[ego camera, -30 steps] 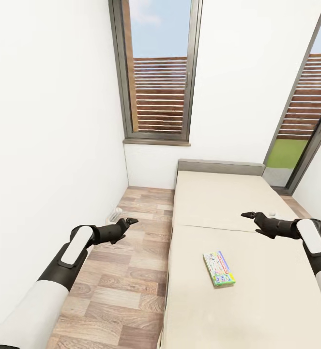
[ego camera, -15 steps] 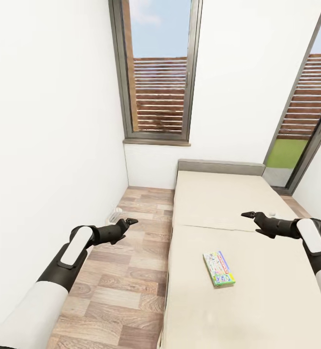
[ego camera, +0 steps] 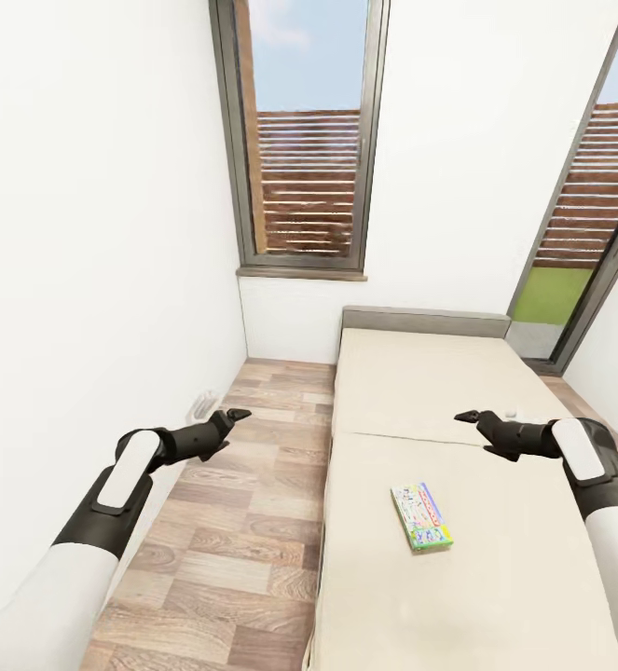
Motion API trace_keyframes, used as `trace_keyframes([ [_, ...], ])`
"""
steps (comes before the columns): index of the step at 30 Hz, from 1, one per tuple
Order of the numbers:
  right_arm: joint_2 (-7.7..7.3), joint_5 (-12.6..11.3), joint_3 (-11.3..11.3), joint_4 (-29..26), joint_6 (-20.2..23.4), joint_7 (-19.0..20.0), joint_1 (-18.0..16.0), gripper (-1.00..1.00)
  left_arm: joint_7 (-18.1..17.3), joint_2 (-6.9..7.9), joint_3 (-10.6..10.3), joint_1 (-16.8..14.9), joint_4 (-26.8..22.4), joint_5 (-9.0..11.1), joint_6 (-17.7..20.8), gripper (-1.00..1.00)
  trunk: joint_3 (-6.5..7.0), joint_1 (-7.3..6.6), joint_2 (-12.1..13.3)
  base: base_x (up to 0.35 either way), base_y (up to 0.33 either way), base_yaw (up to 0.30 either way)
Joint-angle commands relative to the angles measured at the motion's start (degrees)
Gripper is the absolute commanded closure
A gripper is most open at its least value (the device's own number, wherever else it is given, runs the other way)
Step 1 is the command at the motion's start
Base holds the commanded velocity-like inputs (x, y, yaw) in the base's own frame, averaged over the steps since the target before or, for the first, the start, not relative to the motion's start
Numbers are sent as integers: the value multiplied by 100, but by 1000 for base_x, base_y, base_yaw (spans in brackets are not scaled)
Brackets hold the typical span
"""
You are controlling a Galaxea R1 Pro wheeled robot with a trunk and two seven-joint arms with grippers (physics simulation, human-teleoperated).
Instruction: Put all the toys in the child's room - the three board games (two on the bed and one on the table), the two jigsaw puzzles on the table, and the tennis ball on the table - inside the toy box on the table in the child's room.
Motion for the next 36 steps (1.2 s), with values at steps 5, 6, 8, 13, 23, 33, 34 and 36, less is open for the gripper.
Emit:
trace_keyframes([
  [5, 132, 20, -12, 21, 13, -167, -35, -100, 62, 16, 150, -2, -44, 73, 16, -100, -13, 2, -8, 0, 0, 0],
  [6, 132, 20, -12, 21, 13, -199, -35, -100, 62, 16, 182, -2, -44, 73, 16, -100, -15, 2, -8, 0, 0, 0],
  [8, 155, 24, -13, 33, 13, -263, -50, -100, 64, 16, 242, -5, -49, 73, 32, -100, -22, 2, -8, 0, 0, 0],
  [13, 215, 32, -12, 135, 9, -1034, -95, -100, 74, 14, 255, -11, -62, 62, 111, -100, -51, 2, -8, 0, 0, 0],
  [23, 245, 36, -14, 546, 5, -1093, -276, -100, 81, 14, 267, -14, -69, 55, 161, -100, -133, 2, -8, 0, 0, 0],
  [33, 245, 44, -19, 1275, -98, -1103, -610, -100, 83, 7, 265, -14, -71, 68, 170, -100, -223, 2, -8, 0, 0, 0],
  [34, 245, 44, -19, 1379, -148, -1103, -655, -100, 82, 7, 265, -12, -71, 71, 171, -100, -232, 2, -8, 0, 0, 0],
  [36, 246, 45, -19, 1469, -200, -1103, -691, -100, 82, 6, 265, -13, -71, 71, 172, -100, -251, 2, -8, 0, 0, 0],
])
